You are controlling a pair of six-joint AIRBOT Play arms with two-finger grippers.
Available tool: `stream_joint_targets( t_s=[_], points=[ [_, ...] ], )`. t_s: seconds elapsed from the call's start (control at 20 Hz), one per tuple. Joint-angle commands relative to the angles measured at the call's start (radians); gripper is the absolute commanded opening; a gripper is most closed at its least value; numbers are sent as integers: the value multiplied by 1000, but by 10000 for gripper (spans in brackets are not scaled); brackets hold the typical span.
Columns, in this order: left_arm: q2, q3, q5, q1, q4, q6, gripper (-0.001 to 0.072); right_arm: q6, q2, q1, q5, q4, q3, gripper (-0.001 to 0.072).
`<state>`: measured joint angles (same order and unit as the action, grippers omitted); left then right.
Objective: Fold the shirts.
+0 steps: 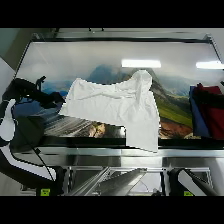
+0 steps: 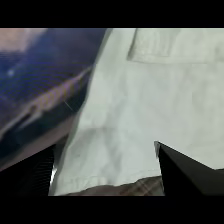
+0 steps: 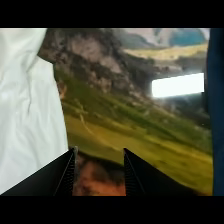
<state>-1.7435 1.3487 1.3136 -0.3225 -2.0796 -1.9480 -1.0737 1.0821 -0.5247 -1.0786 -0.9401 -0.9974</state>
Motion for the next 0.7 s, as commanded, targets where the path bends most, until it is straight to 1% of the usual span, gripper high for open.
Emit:
stream_joint_targets(
  t_s=[0.0, 0.1, 0.2, 0.25, 0.35, 0.4, 0.45, 0.5, 0.55, 0.6, 0.65],
  points=[
    [-79, -15, 61, 27, -26, -42, 681, 0, 3, -58, -32, -2, 3, 344],
    [-114, -15, 119, 31, -26, -41, 681, 4, 3, -62, -34, -2, 3, 344],
    [-115, -11, 131, 32, -35, -45, 680, 4, 3, -61, -40, 2, 3, 344],
    [-114, 1, 138, 32, -49, -47, 549, 4, 6, -61, -53, 1, 3, 344],
    [-114, 41, 158, 34, -79, -53, 148, 4, 29, -60, -126, -1, 7, 344],
    [-114, 64, 164, 35, -96, -53, 11, 3, 46, -57, -166, 5, 23, 345],
    [-114, 88, 169, 39, -96, -53, 12, 4, 68, -50, -206, 9, 51, 345],
    [-114, 106, 172, 42, -95, -51, 12, 4, 91, -41, -229, 14, 87, 370],
    [-114, 118, 173, 50, -95, -44, 12, 5, 118, -25, -229, 24, 134, 460],
    [-114, 126, 173, 55, -94, -41, 12, 25, 148, -2, -217, 53, 178, 469],
    [-114, 130, 174, 60, -94, -40, 12, 67, 185, 29, -191, 108, 219, 455]
  ],
)
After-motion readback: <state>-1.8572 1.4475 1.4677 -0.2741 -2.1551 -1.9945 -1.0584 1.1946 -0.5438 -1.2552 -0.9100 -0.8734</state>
